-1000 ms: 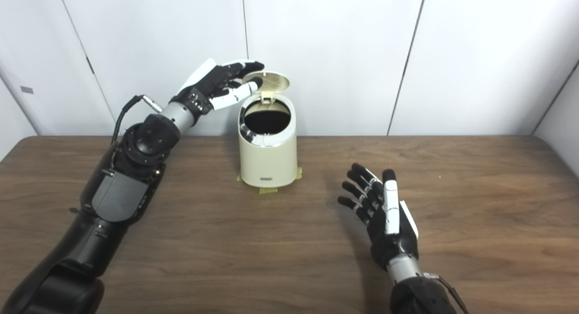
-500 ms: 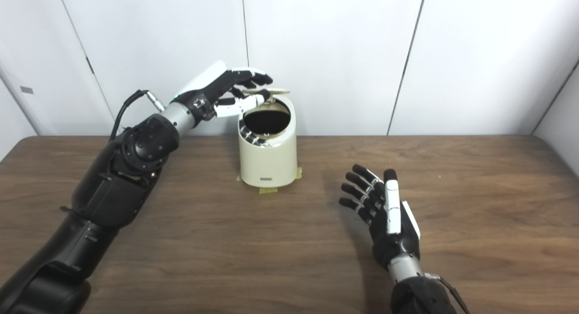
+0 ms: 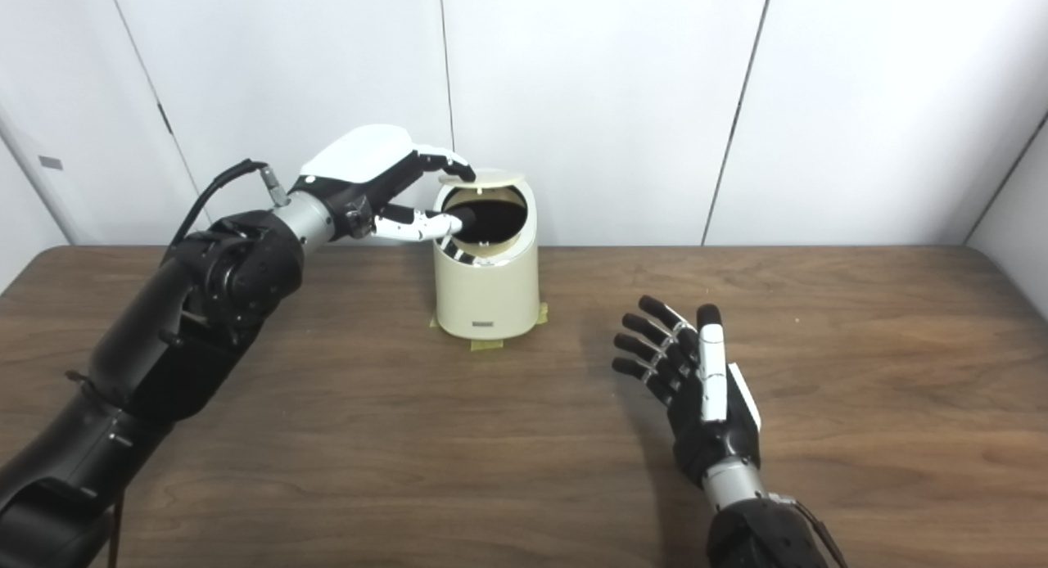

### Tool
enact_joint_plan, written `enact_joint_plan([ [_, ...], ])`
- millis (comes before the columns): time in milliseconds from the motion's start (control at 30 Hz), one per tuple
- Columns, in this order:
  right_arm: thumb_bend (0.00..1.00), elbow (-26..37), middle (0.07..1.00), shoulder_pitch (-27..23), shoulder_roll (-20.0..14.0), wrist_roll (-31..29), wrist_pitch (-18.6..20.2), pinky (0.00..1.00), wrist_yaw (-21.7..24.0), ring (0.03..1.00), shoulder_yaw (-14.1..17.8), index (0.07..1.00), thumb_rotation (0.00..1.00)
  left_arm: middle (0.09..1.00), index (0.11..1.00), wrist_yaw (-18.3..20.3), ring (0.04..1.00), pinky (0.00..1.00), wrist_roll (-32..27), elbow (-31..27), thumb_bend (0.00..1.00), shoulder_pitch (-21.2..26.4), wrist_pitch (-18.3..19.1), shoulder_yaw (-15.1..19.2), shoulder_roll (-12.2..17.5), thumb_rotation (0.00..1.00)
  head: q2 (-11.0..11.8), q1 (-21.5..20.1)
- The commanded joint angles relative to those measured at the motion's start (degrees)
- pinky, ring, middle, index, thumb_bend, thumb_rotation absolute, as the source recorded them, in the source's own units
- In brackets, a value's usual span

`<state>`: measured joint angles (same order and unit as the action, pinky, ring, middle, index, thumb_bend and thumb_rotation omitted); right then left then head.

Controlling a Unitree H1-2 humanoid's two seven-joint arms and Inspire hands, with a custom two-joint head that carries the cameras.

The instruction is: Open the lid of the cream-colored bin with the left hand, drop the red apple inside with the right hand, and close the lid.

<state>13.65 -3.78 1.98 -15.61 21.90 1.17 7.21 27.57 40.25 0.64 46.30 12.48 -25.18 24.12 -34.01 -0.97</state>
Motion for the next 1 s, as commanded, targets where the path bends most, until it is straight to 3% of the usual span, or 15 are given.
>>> enact_joint_plan([
  [0,0.45,2.2,0.74,-2.0,-0.1,-0.8,-0.6,0.63,-0.1,0.709,0.1,0.771,0.96,0.846,0.809,0.0,0.866,0.77,1.5,-0.8,0.52,2.1,-1.0,0.4,0.9,0.68,-0.1,-0.1],
  [633,0.45,3.8,0.693,-2.1,-0.4,-1.6,1.8,0.61,-1.1,0.662,0.3,0.761,0.92,0.854,0.832,4.6,0.877,0.82,5.3,-1.0,0.53,0.3,-2.5,-0.7,0.7,0.74,-0.8,-0.1],
  [767,0.45,3.8,0.691,-2.1,-0.6,-1.5,2.0,0.61,-1.3,0.657,0.3,0.757,0.91,0.842,0.822,4.9,0.866,0.82,6.3,-1.0,0.54,-0.4,-3.8,-1.4,0.6,0.74,-1.0,0.0],
  [967,0.45,3.3,0.685,-1.9,-0.6,-1.6,1.6,0.61,-1.1,0.649,0.0,0.756,0.91,0.821,0.801,3.3,0.849,0.9,10.2,0.0,0.51,-1.1,-7.7,-3.4,0.6,0.7,-1.2,-0.2],
])
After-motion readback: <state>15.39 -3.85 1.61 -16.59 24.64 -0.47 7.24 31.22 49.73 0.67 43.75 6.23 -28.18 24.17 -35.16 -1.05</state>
